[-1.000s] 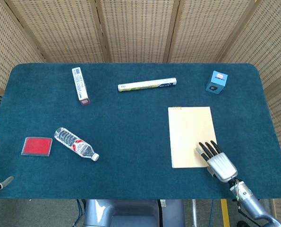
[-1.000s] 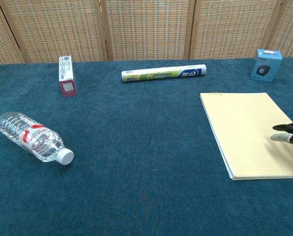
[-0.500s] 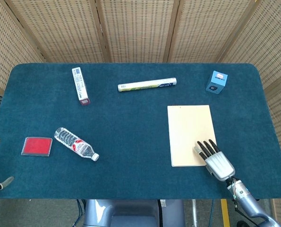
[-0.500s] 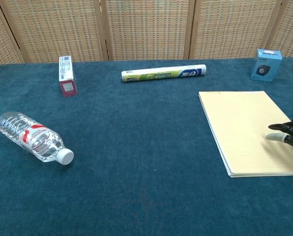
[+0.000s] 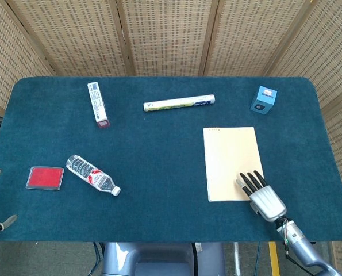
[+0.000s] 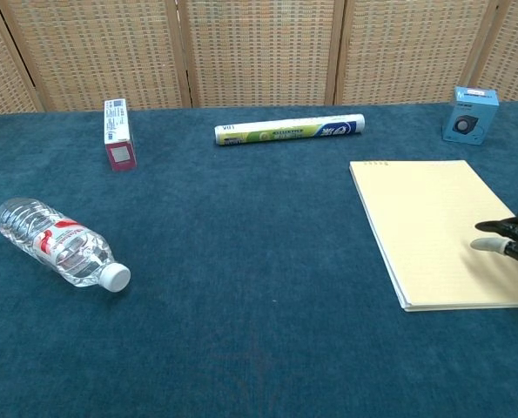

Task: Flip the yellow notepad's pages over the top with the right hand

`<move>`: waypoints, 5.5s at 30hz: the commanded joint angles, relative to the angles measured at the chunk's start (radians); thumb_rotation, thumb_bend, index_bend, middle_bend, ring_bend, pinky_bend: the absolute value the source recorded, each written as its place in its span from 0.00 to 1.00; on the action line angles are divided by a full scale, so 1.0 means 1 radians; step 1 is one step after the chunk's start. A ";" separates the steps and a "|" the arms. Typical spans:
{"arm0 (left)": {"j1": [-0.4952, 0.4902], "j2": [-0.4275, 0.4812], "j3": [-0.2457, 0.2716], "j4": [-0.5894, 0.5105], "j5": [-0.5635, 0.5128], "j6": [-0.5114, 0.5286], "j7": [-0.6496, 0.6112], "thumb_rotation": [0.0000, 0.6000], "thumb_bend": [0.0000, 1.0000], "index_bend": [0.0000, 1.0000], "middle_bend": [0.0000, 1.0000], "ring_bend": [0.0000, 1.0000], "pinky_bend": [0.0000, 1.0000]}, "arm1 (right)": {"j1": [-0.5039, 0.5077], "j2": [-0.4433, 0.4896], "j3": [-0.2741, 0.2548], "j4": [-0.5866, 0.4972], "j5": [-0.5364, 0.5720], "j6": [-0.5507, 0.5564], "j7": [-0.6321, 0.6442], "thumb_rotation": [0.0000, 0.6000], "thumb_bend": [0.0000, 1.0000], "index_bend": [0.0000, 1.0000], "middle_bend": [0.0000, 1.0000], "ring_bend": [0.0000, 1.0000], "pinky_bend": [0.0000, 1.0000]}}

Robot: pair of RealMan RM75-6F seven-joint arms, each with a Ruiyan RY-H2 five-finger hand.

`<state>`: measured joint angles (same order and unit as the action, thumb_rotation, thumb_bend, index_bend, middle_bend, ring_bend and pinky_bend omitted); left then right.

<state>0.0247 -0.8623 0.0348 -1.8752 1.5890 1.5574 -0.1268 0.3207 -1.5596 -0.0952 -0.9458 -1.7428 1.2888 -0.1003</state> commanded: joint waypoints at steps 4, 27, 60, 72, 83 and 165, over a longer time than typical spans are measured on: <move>0.000 0.001 0.000 0.001 0.001 0.000 -0.005 1.00 0.00 0.00 0.00 0.00 0.00 | 0.005 -0.007 0.006 0.001 0.013 -0.009 -0.005 1.00 0.44 0.00 0.00 0.00 0.00; -0.004 0.002 -0.001 -0.001 -0.005 -0.007 -0.003 1.00 0.00 0.00 0.00 0.00 0.00 | 0.048 -0.077 0.101 0.051 0.093 0.007 -0.053 1.00 0.47 0.00 0.00 0.00 0.00; -0.023 0.007 -0.008 -0.008 -0.031 -0.042 -0.001 1.00 0.00 0.00 0.00 0.00 0.00 | 0.236 -0.166 0.169 0.195 0.113 -0.053 0.007 1.00 0.62 0.50 0.51 0.36 0.44; -0.022 0.006 -0.006 -0.009 -0.026 -0.039 0.000 1.00 0.00 0.00 0.00 0.00 0.00 | 0.246 -0.159 0.088 0.313 0.026 0.037 0.183 1.00 0.62 0.66 0.63 0.42 0.48; -0.016 0.008 -0.001 -0.007 -0.013 -0.028 -0.009 1.00 0.00 0.00 0.00 0.00 0.00 | 0.178 -0.078 -0.016 0.318 -0.074 0.218 0.314 1.00 0.62 0.66 0.63 0.42 0.48; -0.162 -0.057 -0.088 -0.059 -0.361 -0.251 0.235 1.00 0.00 0.00 0.00 0.00 0.00 | 0.664 -0.070 0.426 0.469 0.823 -0.861 0.298 1.00 0.65 0.68 0.65 0.45 0.57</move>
<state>-0.1312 -0.9117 -0.0502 -1.9323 1.2402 1.3131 0.0960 0.9605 -1.5929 0.3304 -0.5313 -0.9095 0.4594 0.1996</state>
